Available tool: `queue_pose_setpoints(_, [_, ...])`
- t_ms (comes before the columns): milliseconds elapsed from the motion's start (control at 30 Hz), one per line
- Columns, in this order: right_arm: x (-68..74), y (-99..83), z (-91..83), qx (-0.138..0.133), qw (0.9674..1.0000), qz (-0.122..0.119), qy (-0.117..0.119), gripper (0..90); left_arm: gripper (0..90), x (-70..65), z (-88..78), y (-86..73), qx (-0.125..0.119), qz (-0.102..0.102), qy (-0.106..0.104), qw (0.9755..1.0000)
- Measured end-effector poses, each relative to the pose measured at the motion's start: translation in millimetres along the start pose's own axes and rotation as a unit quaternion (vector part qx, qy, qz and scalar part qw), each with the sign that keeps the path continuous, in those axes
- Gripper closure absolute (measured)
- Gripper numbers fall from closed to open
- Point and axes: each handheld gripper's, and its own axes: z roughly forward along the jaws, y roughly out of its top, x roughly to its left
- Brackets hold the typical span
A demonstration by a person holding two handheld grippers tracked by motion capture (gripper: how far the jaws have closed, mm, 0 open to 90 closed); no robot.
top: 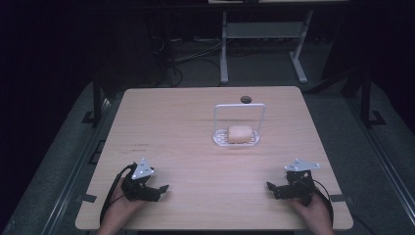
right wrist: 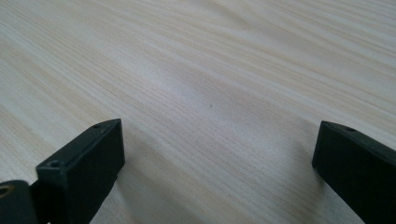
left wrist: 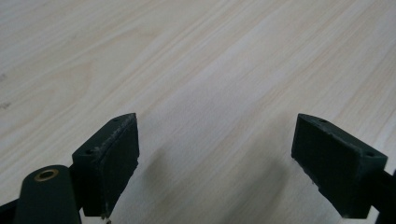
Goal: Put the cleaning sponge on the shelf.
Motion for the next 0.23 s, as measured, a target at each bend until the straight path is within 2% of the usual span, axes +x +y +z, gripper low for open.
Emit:
queue_pose_setpoints(133, [0.0, 0.0, 0.0, 0.000, 1.0000, 0.000, 0.000, 2.1, 14.5, 1.5, 2.1, -2.5, 0.005, 0.000, 0.000, 1.0000])
queue_pose_setpoints(233, [0.0, 0.0, 0.0, 0.000, 1.0000, 0.000, 0.000, 2.1, 14.1, 4.6, 2.5, -4.2, 0.006, -0.007, -0.007, 0.9999])
